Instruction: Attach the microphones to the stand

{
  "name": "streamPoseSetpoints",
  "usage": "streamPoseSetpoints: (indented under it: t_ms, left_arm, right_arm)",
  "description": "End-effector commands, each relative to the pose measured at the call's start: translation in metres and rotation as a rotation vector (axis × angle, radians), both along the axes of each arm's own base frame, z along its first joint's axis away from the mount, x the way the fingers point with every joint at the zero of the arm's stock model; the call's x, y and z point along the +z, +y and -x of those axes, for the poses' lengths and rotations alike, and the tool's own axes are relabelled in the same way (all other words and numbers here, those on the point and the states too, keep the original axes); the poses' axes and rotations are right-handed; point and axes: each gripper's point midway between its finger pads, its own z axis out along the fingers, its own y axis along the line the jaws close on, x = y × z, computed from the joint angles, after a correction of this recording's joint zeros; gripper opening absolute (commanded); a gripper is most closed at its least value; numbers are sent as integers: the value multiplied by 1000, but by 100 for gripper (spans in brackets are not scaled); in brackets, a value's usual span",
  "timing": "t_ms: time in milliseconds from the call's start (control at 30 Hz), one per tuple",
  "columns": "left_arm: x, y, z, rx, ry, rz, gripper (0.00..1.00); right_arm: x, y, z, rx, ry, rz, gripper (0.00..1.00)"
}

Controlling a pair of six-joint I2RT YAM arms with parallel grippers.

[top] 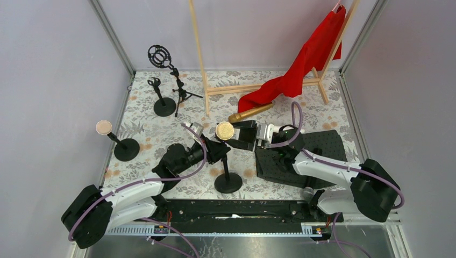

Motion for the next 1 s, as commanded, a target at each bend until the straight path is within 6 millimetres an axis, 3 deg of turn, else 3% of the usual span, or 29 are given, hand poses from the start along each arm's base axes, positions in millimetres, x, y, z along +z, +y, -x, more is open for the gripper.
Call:
streamPoseSetpoints:
  t_ms: [0, 200, 467, 967]
  left_arm:
    - [67, 6, -7, 43, -303, 101, 0]
    - [68, 7, -11, 57, -407, 60, 0]
    - [50, 6, -1, 19, -430, 40, 0]
    - [16, 8, 12, -13, -425, -62, 0]
  right_arm:
    - [-40, 6, -15, -88, 89, 130, 0]
    - [-50, 8, -6, -102, 95, 179, 0]
    - [-69, 10, 6, -124, 109, 234, 0]
    - [-112, 4, -1, -210, 191, 339, 0]
